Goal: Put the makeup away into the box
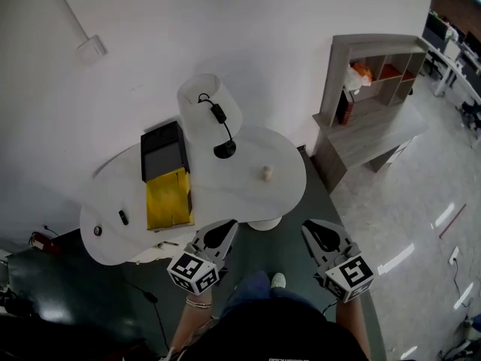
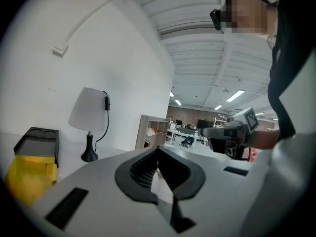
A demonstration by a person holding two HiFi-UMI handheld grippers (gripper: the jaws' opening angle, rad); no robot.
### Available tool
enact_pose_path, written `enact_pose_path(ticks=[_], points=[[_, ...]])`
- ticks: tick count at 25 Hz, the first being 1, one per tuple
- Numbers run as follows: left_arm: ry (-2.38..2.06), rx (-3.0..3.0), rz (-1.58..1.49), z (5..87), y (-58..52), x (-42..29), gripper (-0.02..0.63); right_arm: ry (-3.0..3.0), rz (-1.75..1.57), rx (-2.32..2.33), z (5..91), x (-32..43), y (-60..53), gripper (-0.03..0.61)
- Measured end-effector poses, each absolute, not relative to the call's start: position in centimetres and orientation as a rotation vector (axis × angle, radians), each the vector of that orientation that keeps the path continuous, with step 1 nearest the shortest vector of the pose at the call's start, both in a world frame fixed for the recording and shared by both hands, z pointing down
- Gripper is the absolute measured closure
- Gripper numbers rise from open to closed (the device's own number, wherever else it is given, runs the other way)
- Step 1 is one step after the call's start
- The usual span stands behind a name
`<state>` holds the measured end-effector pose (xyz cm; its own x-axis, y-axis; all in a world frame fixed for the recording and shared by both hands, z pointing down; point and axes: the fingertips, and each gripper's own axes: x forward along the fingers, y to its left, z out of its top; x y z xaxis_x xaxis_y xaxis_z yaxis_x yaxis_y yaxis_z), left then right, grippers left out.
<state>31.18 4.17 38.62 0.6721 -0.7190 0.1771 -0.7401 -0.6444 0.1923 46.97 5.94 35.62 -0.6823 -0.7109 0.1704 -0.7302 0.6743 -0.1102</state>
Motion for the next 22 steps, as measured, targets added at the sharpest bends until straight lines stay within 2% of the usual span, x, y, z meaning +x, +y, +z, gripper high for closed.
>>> enact_pose_path(ticks=[22], points=[[-1.068, 2.639, 0.263, 43.0, -9.0, 33.0, 0.600, -2.623, 0.410, 1.363, 38.1, 51.0, -4.7, 0.555]])
